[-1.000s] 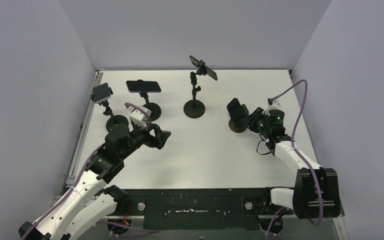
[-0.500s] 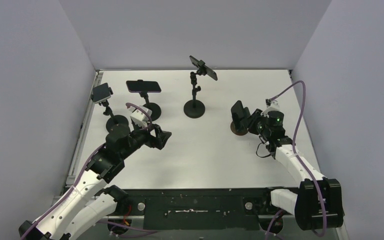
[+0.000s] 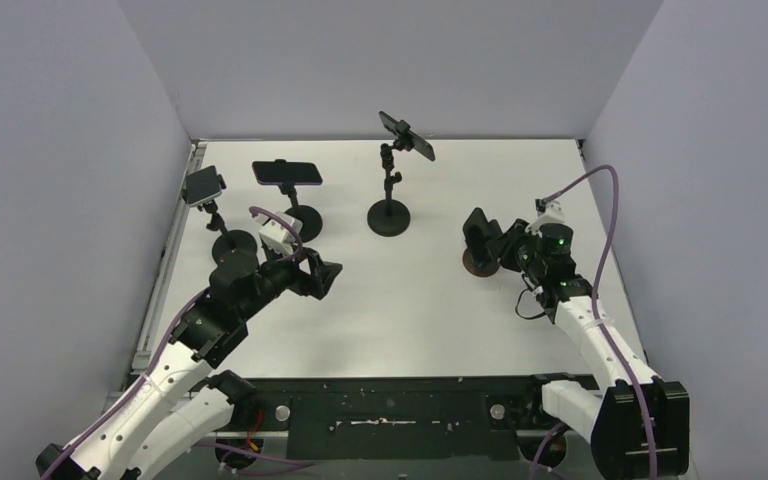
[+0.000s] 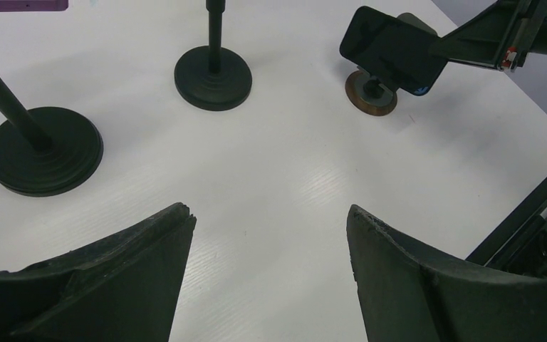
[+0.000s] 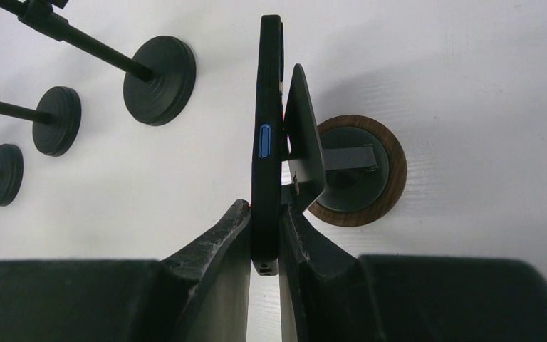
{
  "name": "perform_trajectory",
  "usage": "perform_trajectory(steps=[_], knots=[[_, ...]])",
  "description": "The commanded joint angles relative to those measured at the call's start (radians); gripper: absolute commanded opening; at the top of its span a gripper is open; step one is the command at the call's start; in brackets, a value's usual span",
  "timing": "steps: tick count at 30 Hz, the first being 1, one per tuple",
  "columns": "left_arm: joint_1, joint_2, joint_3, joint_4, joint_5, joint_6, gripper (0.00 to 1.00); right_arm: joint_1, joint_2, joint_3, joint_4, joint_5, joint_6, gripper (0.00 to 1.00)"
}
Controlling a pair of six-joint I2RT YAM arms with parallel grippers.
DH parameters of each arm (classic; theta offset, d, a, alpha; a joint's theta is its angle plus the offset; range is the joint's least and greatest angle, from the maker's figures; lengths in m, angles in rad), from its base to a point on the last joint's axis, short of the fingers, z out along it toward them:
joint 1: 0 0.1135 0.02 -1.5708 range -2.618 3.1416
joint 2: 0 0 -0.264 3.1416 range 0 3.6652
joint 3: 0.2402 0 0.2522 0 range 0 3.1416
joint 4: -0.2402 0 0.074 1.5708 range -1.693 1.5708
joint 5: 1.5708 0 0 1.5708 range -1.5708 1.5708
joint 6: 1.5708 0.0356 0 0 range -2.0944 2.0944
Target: Remove the phone from the phone stand
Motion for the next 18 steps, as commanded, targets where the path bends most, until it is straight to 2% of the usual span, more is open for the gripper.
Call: perform_trajectory(steps=[1, 18], knots=[[-0.006, -0.016, 0.021, 0.016, -0.011, 0.014, 0.76, -0.005, -0.064, 0.076, 0.066, -0.006, 0.029, 0.00], [-0.007, -0.035, 0.017, 0.012, -0.045, 0.011, 0.76, 0.003, -0.189, 0.149, -0.021, -0.049, 0.087, 0.00]])
